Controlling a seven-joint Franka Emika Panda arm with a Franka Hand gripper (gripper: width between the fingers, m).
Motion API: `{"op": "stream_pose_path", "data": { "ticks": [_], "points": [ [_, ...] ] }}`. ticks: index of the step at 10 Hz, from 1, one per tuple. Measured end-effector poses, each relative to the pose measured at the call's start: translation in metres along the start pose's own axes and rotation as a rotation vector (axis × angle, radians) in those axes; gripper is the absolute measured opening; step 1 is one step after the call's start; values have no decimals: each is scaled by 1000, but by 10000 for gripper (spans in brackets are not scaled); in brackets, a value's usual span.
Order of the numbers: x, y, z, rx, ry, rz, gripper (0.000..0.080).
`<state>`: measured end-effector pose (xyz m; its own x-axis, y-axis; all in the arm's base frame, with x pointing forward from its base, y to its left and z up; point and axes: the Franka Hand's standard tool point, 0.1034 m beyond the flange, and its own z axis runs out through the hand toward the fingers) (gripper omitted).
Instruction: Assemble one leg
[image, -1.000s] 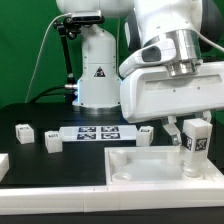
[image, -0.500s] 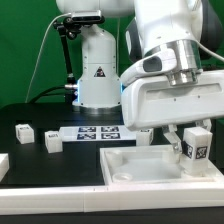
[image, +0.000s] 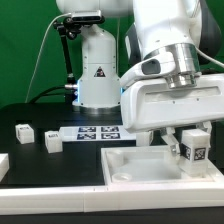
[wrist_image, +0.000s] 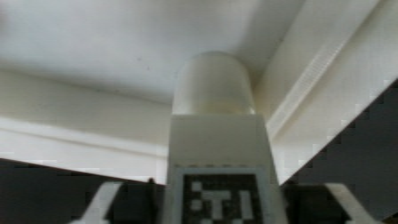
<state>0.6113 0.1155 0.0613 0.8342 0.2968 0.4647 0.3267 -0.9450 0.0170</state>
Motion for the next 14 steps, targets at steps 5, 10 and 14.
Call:
{"op": "stream_pose_path", "data": {
  "ticks": [5,10,14],
  "points": [
    [0,0,0,0,0,0,641],
    [9,4,-11,-1,-1,0,649],
    [13,2,-16,39,-103,9,649]
  ]
}}
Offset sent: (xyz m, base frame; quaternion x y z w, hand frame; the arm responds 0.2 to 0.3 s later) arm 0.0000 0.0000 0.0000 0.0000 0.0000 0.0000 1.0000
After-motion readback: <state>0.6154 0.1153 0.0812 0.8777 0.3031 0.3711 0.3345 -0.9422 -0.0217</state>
